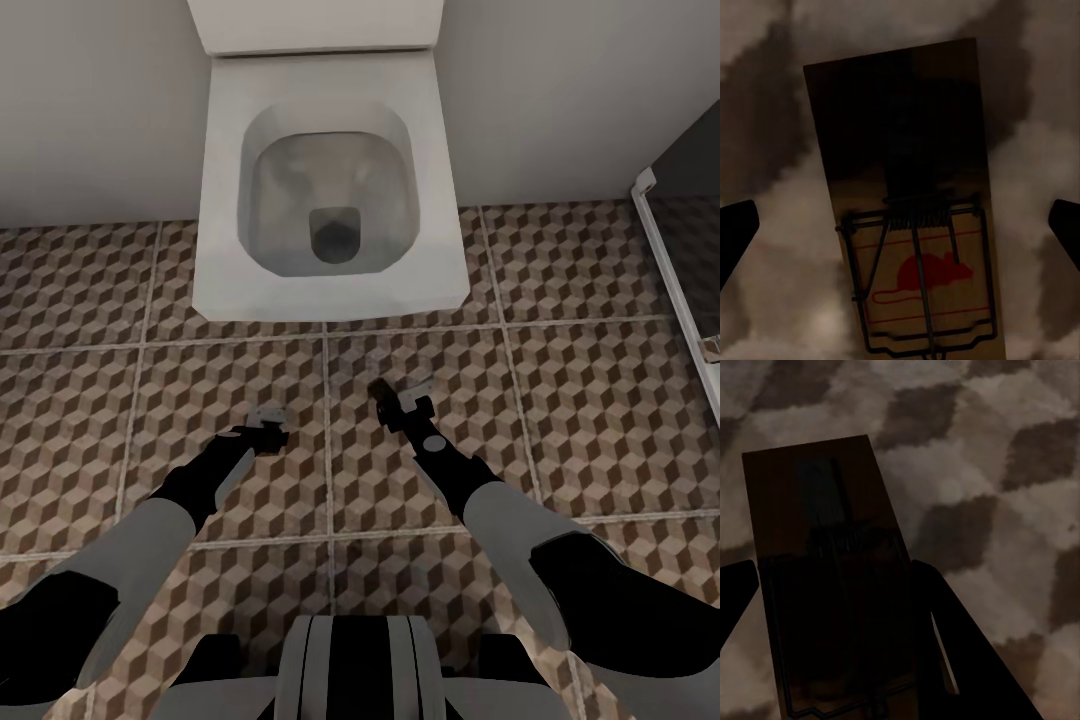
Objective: Take the four mousetraps from the cabinet in the bathroom and place them on the bathroom floor. Make sure all four end up on the same floor surface, and ensure that at least two of them are either under or directly next to the same bathroom sink.
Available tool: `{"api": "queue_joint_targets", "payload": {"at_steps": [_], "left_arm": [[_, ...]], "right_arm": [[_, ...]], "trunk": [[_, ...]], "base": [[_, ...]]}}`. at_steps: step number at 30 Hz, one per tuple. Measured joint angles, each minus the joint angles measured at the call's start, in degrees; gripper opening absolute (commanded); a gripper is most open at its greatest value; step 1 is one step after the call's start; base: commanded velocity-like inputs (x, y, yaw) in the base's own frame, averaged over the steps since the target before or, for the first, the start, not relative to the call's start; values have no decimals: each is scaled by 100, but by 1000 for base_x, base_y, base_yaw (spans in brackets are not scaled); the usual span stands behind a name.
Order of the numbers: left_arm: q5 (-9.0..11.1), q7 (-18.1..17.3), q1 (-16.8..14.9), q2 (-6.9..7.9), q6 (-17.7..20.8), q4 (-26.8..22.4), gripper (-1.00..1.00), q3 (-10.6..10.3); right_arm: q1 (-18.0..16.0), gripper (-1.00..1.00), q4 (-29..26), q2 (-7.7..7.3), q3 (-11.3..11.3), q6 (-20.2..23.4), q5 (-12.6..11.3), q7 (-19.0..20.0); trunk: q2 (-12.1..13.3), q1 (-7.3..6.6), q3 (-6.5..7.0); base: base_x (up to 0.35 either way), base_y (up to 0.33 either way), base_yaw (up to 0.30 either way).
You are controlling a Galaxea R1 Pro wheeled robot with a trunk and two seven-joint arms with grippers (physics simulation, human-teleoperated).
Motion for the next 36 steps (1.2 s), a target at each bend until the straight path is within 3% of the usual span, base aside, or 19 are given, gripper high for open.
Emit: {"api": "queue_joint_targets", "payload": {"at_steps": [36], "left_arm": [[1, 2, 0, 0, -2, -1, 100, -8]], "right_arm": [[-2, -100, -2, 0, 0, 2, 8, -1]], "trunk": [[0, 0, 0]], "base": [[0, 0, 0]]}}
